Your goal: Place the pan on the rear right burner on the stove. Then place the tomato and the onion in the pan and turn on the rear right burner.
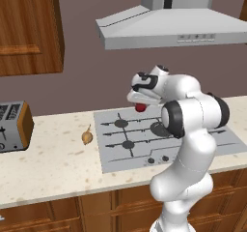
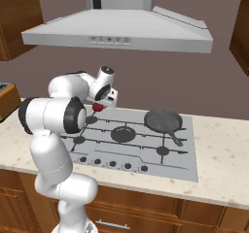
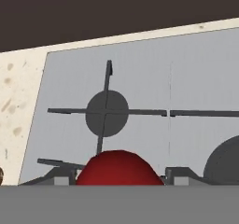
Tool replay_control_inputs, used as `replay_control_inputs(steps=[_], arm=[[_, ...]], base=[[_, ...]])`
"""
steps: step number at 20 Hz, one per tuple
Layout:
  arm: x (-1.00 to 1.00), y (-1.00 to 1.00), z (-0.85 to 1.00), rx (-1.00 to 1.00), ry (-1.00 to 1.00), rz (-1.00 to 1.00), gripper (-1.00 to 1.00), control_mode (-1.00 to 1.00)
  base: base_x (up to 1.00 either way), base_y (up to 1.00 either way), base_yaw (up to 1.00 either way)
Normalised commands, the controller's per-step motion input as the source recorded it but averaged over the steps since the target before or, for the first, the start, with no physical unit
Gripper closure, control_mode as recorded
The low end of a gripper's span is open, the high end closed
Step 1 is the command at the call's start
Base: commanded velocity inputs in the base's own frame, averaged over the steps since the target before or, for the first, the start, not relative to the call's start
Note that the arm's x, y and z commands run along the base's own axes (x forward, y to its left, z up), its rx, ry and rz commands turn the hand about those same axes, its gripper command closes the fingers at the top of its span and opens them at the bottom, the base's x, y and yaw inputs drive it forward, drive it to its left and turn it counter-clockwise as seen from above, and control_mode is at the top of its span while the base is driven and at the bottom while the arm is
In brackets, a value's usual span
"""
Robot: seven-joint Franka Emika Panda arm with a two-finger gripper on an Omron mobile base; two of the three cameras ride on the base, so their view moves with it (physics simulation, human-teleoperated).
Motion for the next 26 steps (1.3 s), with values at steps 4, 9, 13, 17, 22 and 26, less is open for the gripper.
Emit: replay_control_inputs(steps=[4,9,13,17,22,26], arm=[[0.21,-0.56,0.09,0.0,0.0,0.0,1.0,-1.0],[0.12,-0.5,0.1,0.0,0.0,0.0,1.0,-1.0],[0.01,-0.46,0.09,-0.02,0.01,0.0,1.0,-1.0],[0.0,-0.45,0.0,-0.07,0.07,0.0,1.0,-1.0],[0.0,-0.54,0.0,-0.08,0.09,0.0,1.0,-1.0],[0.0,-0.62,0.0,-0.06,0.04,0.0,1.0,-1.0]], base=[[0.0,0.0,0.0],[0.0,0.0,0.0],[0.0,0.0,0.0],[0.0,0.0,0.0],[0.0,0.0,0.0],[0.0,0.0,0.0]])
